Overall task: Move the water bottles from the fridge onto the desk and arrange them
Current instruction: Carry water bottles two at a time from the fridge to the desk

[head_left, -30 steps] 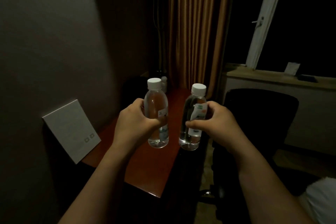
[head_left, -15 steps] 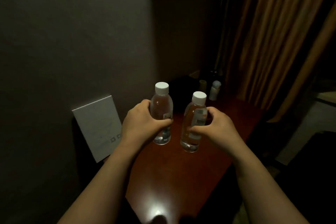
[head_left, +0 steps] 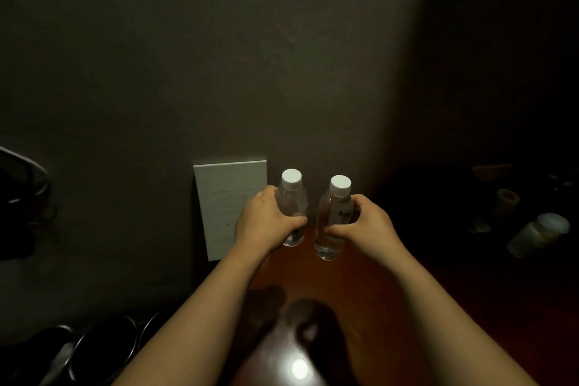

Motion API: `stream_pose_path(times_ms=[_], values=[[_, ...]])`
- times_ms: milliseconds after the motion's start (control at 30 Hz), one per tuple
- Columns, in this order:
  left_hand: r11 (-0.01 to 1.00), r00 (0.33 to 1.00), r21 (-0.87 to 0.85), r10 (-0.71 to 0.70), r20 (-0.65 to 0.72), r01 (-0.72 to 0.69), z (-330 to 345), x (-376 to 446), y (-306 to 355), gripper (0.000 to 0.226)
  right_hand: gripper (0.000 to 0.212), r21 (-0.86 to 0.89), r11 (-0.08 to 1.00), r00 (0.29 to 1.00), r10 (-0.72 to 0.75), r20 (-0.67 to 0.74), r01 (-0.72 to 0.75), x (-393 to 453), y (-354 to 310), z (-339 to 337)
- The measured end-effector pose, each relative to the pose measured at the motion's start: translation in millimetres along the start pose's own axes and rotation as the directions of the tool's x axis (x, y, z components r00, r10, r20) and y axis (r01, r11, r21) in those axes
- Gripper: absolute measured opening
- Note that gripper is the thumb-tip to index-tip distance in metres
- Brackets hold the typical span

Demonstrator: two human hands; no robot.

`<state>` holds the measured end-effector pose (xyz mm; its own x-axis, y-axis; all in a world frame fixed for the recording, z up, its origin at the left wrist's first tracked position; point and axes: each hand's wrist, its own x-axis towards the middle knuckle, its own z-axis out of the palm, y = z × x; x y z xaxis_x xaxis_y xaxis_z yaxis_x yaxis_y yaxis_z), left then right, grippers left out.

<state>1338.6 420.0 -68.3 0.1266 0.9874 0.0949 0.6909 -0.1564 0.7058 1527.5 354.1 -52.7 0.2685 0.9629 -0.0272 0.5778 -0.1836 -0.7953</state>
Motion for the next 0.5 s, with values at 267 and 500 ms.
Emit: stream_pose_path(times_ms=[267, 500], values=[[0.978, 0.979, -0.064, -0.203, -0.034, 0.201, 71.7, 61.8, -39.1, 0.055, 0.057, -0.058, 0.998, 0.982, -0.016, 0.190, 0.028, 106.8, 59.1, 42.4], [0.962, 0.961, -0.028, -0.272, -0.047, 0.271, 139.0, 104.0, -91.9, 0.050, 0.054, -0.061, 0.998, 0.961, 0.018, 0.277, -0.001, 171.0, 124.4, 102.6]])
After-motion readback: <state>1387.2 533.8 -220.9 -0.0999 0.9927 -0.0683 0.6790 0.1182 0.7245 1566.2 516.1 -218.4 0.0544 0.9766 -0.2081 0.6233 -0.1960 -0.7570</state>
